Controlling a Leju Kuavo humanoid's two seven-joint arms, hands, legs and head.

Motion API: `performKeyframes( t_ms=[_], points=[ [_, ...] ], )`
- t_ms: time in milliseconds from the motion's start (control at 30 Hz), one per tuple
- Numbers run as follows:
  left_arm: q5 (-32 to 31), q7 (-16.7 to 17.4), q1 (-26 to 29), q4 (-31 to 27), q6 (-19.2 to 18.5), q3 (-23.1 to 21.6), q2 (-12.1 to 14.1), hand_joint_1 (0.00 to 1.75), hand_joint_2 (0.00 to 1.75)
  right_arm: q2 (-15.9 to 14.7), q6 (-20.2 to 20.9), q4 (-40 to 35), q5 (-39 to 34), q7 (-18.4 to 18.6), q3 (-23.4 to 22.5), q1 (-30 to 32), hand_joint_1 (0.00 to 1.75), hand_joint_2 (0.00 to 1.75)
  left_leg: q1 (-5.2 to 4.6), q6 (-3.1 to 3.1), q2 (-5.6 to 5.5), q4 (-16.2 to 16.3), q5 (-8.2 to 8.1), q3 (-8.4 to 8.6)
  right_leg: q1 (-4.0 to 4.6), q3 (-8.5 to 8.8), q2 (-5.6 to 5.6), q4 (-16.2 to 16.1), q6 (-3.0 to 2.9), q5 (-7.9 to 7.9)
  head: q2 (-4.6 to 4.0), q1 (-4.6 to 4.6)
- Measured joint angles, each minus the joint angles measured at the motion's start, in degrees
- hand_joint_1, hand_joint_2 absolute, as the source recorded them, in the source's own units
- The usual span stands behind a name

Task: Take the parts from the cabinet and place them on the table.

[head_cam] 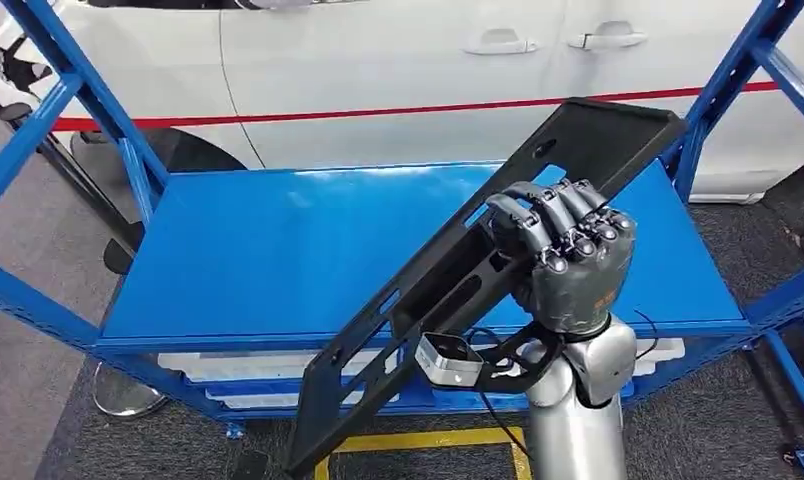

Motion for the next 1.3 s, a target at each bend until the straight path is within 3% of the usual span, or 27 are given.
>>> performKeyframes(
  t_ms=[33, 100, 133, 167, 300, 367, 467, 500, 533, 567, 633, 667, 700, 733, 800, 833, 867, 933, 967, 1000, 1067, 1100, 1133, 1167, 1200, 1233, 1300],
  points=[
    [0.28, 0.48, 0.08, 0.0, -0.15, 0.17, 0.0, 0.0, 1.75, 0.07, 0.0, 0.28, 0.39, 0.04, 0.0, 0.0, 1.75, 1.75, -0.01, 0.16, 0.0, -1.65, 1.41, 0.75, 0.06, 0.0, 0.03, 0.01, 0.0, 0.0, 0.0, 0.0],
    [0.46, 1.38, 0.01, 0.0, -0.33, 0.28, 0.0, 0.0, 1.75, 0.24, -0.02, 1.07, 1.42, 0.39, 0.22, -0.06, 1.75, 1.75, -0.16, 0.87, -0.01, -11.27, 6.55, 5.6, 0.17, 0.12, 0.06, 0.07, 0.0, 0.02, 0.0, 0.0],
    [0.5, 1.66, -0.08, 0.0, -0.35, 0.33, 0.0, 0.0, 1.75, 0.33, 0.0, 1.44, 1.77, 0.61, 0.48, -0.13, 1.75, 1.75, -0.35, 1.38, -0.03, -16.12, 8.11, 7.97, 0.16, 0.16, 0.05, 0.07, 0.01, 0.02, 0.0, 0.0],
    [0.57, 1.89, -0.21, 0.0, -0.52, 0.44, 0.0, 0.0, 1.75, 0.33, -0.02, 1.74, 2.06, 0.93, 0.65, -0.16, 1.75, 1.75, -0.75, 1.58, -0.07, -17.28, 7.53, 8.65, 0.33, -0.01, 0.03, 0.07, 0.28, 0.16, 0.0, 0.02],
    [0.57, 2.45, -0.05, 0.0, -1.25, 0.66, 0.0, 0.0, 1.75, 0.26, -0.02, 2.97, 3.34, 2.39, 0.9, -0.24, 1.75, 1.75, -0.96, 2.47, -0.12, -18.31, 8.77, 8.48, 0.17, -0.01, 0.03, -0.44, 1.58, 1.01, 0.0, 0.02],
    [0.55, 2.82, -0.24, 0.0, -1.35, 0.68, -0.53, 0.0, 1.75, 0.24, -0.02, 3.89, 5.13, 3.84, 0.92, -0.51, 1.75, 1.75, -0.46, 3.06, 0.19, -19.46, 9.9, 8.45, 0.12, -1.07, 0.05, 2.15, 1.91, -2.47, 0.0, 0.06],
    [0.54, 2.99, -0.41, 0.0, -2.23, 0.68, -0.85, 0.0, 1.75, 0.26, -0.02, 5.44, 6.95, 4.35, 0.92, -0.66, 1.75, 1.75, -0.57, 3.39, 0.34, -19.26, 10.7, 7.07, -0.04, -5.0, 0.06, 13.94, 2.42, -9.78, 0.0, 0.02],
    [0.52, 3.04, -0.31, 0.0, -2.4, 0.68, -0.92, 0.0, 1.75, 0.26, -0.02, 5.99, 7.3, 4.53, 0.92, -0.66, 1.75, 1.75, -0.57, 3.35, 0.39, -19.06, 11.0, 6.48, -0.04, -5.29, 0.05, 15.83, 2.56, -10.2, 0.0, 0.04],
    [0.5, 3.08, -0.26, 0.0, -2.56, 0.68, -1.01, 0.0, 1.75, 0.26, -0.02, 6.49, 7.61, 4.7, 0.92, -0.66, 1.75, 1.75, -0.54, 3.28, 0.39, -18.86, 11.26, 5.89, -0.13, -4.36, 0.02, 15.08, 2.67, -9.36, 0.0, 0.07],
    [0.41, 3.08, -0.24, 0.0, -2.58, 0.68, -1.22, 0.0, 1.75, 0.26, -0.02, 6.93, 7.76, 4.83, 0.92, -0.7, 1.75, 1.75, -0.52, 3.18, 0.38, -18.51, 11.52, 5.26, -0.32, -2.08, 0.02, 11.87, 2.75, -7.57, 0.0, 0.04],
    [0.37, 3.08, -0.25, 0.0, -2.56, 0.68, -1.62, 0.0, 1.75, 0.28, -0.02, 7.45, 7.8, 4.92, 0.92, -0.85, 1.75, 1.75, -0.44, 2.82, 0.26, -17.7, 11.83, 4.22, -0.6, 4.23, 0.0, 2.4, 2.78, -4.26, 0.0, 0.04],
    [0.35, 3.08, -0.24, 0.0, -2.56, 0.68, -1.66, 0.0, 1.75, 0.31, -0.02, 7.8, 8.12, 5.05, 0.92, -1.06, 1.75, 1.75, -0.61, 2.47, 0.23, -17.27, 12.03, 3.66, -0.45, 5.47, 0.03, -0.41, 2.55, -5.67, 0.0, 0.04],
    [0.26, 3.1, -0.18, 0.02, -2.58, 0.68, -1.75, 0.0, 1.75, 0.44, -0.02, 8.02, 8.7, 5.2, 0.92, -1.05, 1.75, 1.75, -0.6, 2.06, 0.17, -17.17, 12.33, 3.62, -0.01, 4.81, 0.4, 0.4, 2.02, -3.93, 0.0, 0.02],
    [0.22, 3.1, -0.18, 0.02, -2.56, 0.68, -1.81, 0.0, 1.75, 0.44, -0.02, 8.22, 9.0, 5.31, 0.92, -1.1, 1.75, 1.75, -0.62, 1.71, 0.16, -17.15, 12.61, 3.58, -0.05, 4.77, 0.38, -0.14, 1.91, -4.19, 0.0, 0.04],
    [0.02, 3.1, -0.17, 0.04, -2.53, 0.68, -1.99, 0.0, 1.75, 0.46, -0.02, 8.63, 9.24, 5.29, 0.94, -1.13, 1.75, 1.75, -0.57, 1.05, 0.07, -17.33, 13.51, 3.28, 0.1, 4.34, 0.36, -0.08, 1.03, -3.5, 0.0, 0.04],
    [-0.13, 3.1, -0.12, 0.07, -2.51, 0.68, -1.99, 0.0, 1.75, 0.52, -0.02, 8.81, 9.33, 5.29, 0.96, -1.2, 1.75, 1.75, -0.24, 0.74, 0.0, -16.85, 12.89, 2.96, -0.3, 3.83, 0.02, -0.44, 0.29, -2.79, 0.0, 0.07],
    [-0.13, 3.12, -0.11, 0.09, -2.4, 0.65, -2.03, 0.0, 1.75, 0.59, -0.02, 8.96, 9.48, 5.22, 1.07, -1.25, 1.75, 1.75, -0.2, 0.44, 0.02, -15.43, 10.34, 2.17, -0.23, 3.37, -0.03, -0.45, -0.06, -2.25, 0.0, -0.02],
    [-0.15, 3.14, -0.2, 0.09, -2.36, 0.65, -2.21, 0.0, 1.75, 0.61, -0.02, 9.13, 9.51, 5.2, 1.4, -1.36, 1.75, 1.75, 0.07, -0.13, 0.03, -7.91, 3.68, -0.08, -0.15, 1.98, -0.1, -0.43, -0.47, -1.15, 0.0, -0.04],
    [-0.18, 3.14, -0.26, 0.09, -2.34, 0.66, -2.23, 0.0, 1.75, 0.61, -0.02, 9.24, 9.59, 5.2, 1.55, -1.39, 1.75, 1.75, 0.1, -0.28, 0.03, -3.91, 1.4, -1.01, -0.02, 1.21, -0.16, -0.35, -0.51, -0.59, 0.0, 0.0],
    [-0.18, 3.14, -0.27, 0.09, -2.34, 0.65, -2.25, 0.0, 1.75, 0.61, -0.02, 9.39, 9.59, 5.2, 1.77, -1.43, 1.75, 1.75, 0.1, -0.33, 0.03, -0.75, 0.5, -1.39, 0.06, 0.31, -0.24, -0.27, -0.54, -0.01, 0.0, -0.02],
    [-0.18, 3.14, -0.26, 0.09, -2.34, 0.66, -2.27, 0.0, 1.75, 0.61, -0.02, 9.62, 9.59, 5.22, 1.92, -1.45, 1.75, 1.75, 0.05, -0.02, 0.02, -1.31, 2.99, 1.04, 0.24, -1.41, -0.27, -0.04, -0.51, 1.11, 0.0, 0.0],
    [-0.2, 3.14, -0.28, 0.09, -2.34, 0.65, -2.27, 0.0, 1.75, 0.61, -0.02, 9.62, 9.59, 5.25, 1.92, -1.45, 1.75, 1.75, -0.05, 0.26, 0.02, -4.63, 4.8, 3.8, 0.26, -2.16, -0.25, 0.05, -0.46, 1.6, 0.0, -0.02],
    [-0.18, 3.14, -0.35, 0.09, -2.34, 0.66, -2.27, 0.0, 1.75, 0.61, -0.02, 9.62, 9.59, 5.27, 1.92, -1.47, 1.75, 1.75, -0.22, 0.65, 0.01, -9.88, 6.06, 7.85, 0.26, -2.8, -0.23, 0.13, -0.39, 2.16, 0.0, -0.02],
    [-0.18, 3.12, -0.52, 0.09, -2.34, 0.66, -2.27, 0.0, 1.75, 0.63, -0.04, 9.62, 9.59, 5.31, 2.03, -1.5, 1.75, 1.75, -0.46, 1.11, -0.07, -15.04, 5.2, 11.71, 0.22, -3.02, -0.23, 0.14, -0.26, 2.64, 0.0, -0.04],
    [-0.18, 3.12, -0.68, 0.09, -2.34, 0.66, -2.25, 0.0, 1.75, 0.68, -0.04, 9.57, 9.57, 5.38, 2.12, -1.57, 1.75, 1.75, -0.86, 1.48, -0.06, -18.91, 3.96, 14.01, 0.33, -3.26, -0.23, 0.13, 0.18, 3.01, 0.0, 0.0],
    [-0.13, 3.1, -0.81, 0.09, -2.27, 0.66, -2.25, 0.0, 1.75, 0.7, -0.04, 9.62, 9.59, 5.35, 2.27, -1.66, 1.75, 1.75, -0.99, 1.45, -0.08, -18.84, 4.24, 13.54, 0.08, -3.18, -0.32, -0.27, 0.64, 3.69, 0.0, -0.04],
    [-0.11, 3.14, -0.81, 0.09, -2.25, 0.66, -2.27, 0.0, 1.75, 0.77, -0.04, 9.62, 9.55, 5.4, 2.54, -1.78, 1.75, 1.75, -1.31, 2.15, -0.03, -19.29, 5.11, 13.15, -0.15, -3.09, -0.31, -0.9, 1.24, 4.8, 0.0, -0.02]
  ],
)
